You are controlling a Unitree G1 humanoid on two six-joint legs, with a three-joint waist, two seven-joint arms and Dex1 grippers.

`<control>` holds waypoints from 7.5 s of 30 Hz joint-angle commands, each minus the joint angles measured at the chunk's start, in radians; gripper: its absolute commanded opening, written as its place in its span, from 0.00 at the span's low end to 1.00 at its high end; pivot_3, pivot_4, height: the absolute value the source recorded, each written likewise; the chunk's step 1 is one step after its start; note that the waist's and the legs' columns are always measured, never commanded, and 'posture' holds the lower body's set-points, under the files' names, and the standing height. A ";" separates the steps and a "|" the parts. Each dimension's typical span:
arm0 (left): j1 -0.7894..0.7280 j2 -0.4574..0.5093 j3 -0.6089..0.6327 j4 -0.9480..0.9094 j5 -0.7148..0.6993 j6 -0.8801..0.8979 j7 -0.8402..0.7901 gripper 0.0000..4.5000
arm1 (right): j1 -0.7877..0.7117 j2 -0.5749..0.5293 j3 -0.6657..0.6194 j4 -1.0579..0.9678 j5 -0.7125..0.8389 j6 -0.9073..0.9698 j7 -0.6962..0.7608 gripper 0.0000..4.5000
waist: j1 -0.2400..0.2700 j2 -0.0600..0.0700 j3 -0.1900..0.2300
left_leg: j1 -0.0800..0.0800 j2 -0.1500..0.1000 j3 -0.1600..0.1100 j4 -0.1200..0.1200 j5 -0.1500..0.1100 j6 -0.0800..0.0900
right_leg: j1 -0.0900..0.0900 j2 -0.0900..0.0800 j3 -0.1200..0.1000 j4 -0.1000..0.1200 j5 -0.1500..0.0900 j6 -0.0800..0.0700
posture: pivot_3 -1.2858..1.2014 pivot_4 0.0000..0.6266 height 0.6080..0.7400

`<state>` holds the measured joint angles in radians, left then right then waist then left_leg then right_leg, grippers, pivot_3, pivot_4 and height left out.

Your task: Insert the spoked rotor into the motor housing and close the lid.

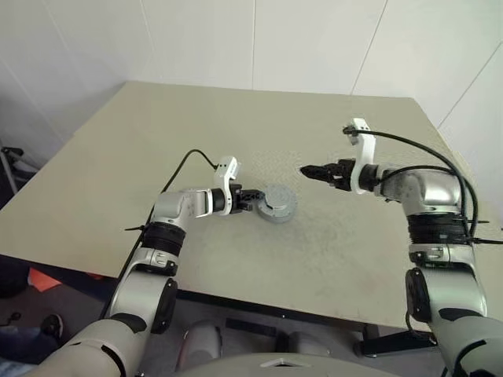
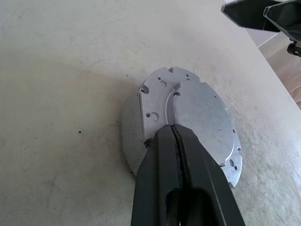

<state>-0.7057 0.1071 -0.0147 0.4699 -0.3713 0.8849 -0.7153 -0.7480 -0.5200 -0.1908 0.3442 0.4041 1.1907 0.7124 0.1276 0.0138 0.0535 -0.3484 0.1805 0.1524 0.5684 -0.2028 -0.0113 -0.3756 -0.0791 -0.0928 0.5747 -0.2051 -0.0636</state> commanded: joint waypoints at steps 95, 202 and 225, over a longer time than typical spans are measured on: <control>0.066 0.108 0.347 -0.074 -0.164 -0.080 0.126 0.00 | 0.006 0.513 -0.165 -0.045 0.383 0.069 -0.069 0.46 | -0.020 0.000 0.001 | -0.019 0.006 0.000 -0.002 0.010 -0.014 | -0.031 0.005 0.000 0.014 0.002 -0.007 | 0.52 0.00 1.00; 0.044 0.162 0.719 0.129 -0.562 -0.256 0.382 0.49 | 0.010 0.448 0.036 0.090 0.259 -0.140 -0.094 0.96 | 0.000 -0.003 0.002 | -0.019 0.007 -0.003 0.012 0.010 -0.016 | -0.031 0.004 0.000 0.029 0.004 -0.002 | 0.52 0.00 1.00; 0.021 0.233 0.769 0.296 -0.487 -0.422 0.513 0.49 | -0.003 0.456 0.058 0.103 0.228 -0.170 -0.062 0.96 | 0.002 -0.008 0.003 | -0.019 0.008 -0.003 0.013 0.010 -0.016 | -0.031 0.004 0.000 0.031 0.004 -0.002 | 0.52 0.00 1.00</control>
<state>-0.6557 0.2956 0.7268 0.7879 -0.8539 0.5058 -0.2105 -0.7168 -0.0684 -0.1348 0.4580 0.6260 1.0354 0.6341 0.1295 0.0058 0.0561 -0.3667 0.1884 0.1495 0.5816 -0.1932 -0.0277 -0.4063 -0.0747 -0.0924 0.6056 -0.2009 -0.0653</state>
